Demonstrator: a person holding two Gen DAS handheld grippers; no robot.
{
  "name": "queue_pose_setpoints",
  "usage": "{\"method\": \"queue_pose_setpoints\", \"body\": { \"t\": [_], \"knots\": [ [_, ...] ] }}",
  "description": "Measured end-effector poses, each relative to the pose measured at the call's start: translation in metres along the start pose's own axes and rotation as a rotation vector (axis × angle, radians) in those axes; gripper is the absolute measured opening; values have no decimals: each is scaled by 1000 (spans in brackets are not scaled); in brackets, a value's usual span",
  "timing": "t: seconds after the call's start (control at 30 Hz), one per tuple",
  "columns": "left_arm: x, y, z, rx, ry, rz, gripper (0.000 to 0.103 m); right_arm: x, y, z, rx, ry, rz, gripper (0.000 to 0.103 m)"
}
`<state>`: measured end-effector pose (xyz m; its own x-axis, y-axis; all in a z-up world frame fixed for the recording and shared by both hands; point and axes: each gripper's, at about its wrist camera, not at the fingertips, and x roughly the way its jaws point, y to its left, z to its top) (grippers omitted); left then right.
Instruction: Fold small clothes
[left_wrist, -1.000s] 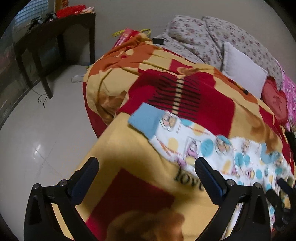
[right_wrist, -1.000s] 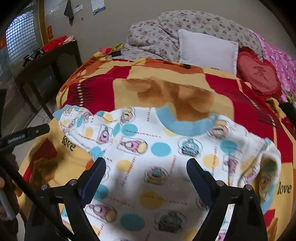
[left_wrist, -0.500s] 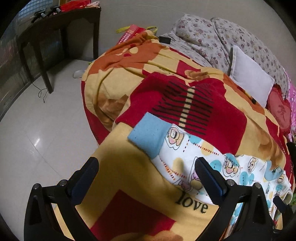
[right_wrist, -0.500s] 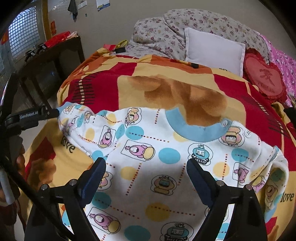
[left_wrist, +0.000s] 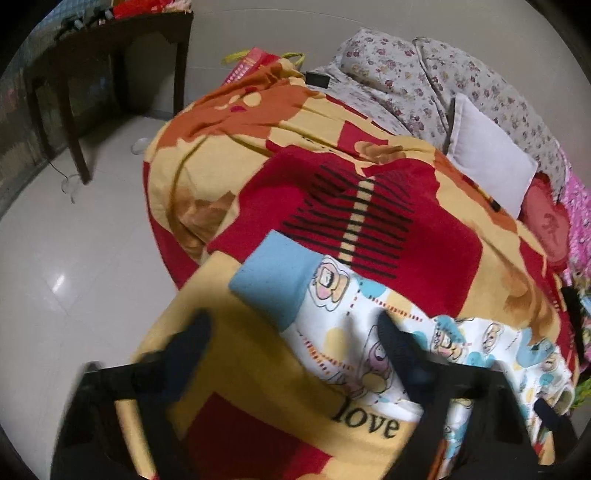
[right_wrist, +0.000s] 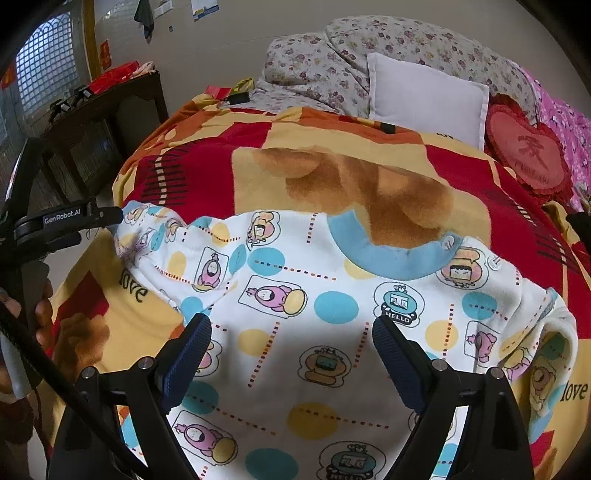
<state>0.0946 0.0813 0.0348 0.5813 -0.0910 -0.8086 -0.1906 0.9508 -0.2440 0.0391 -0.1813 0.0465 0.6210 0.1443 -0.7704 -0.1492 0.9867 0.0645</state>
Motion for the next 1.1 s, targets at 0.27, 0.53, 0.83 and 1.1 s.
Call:
{"method": "queue_pose_setpoints", "body": {
  "t": [0.27, 0.53, 0.83, 1.1],
  "knots": [
    [18, 8, -2, -45, 63, -51, 22, -4, -5, -2, 13, -7, 17, 92],
    [9, 6, -1, -56, 29, -115, 10, -4, -7, -2, 29, -3, 29, 92],
    [-68, -68, -8, 112, -94, -320, 10, 9, -34, 4, 76, 25, -20, 92],
    [-71, -160, -70, 328, -14, -429, 10, -31, -96, 8, 227, -59, -48, 92]
  ]
}}
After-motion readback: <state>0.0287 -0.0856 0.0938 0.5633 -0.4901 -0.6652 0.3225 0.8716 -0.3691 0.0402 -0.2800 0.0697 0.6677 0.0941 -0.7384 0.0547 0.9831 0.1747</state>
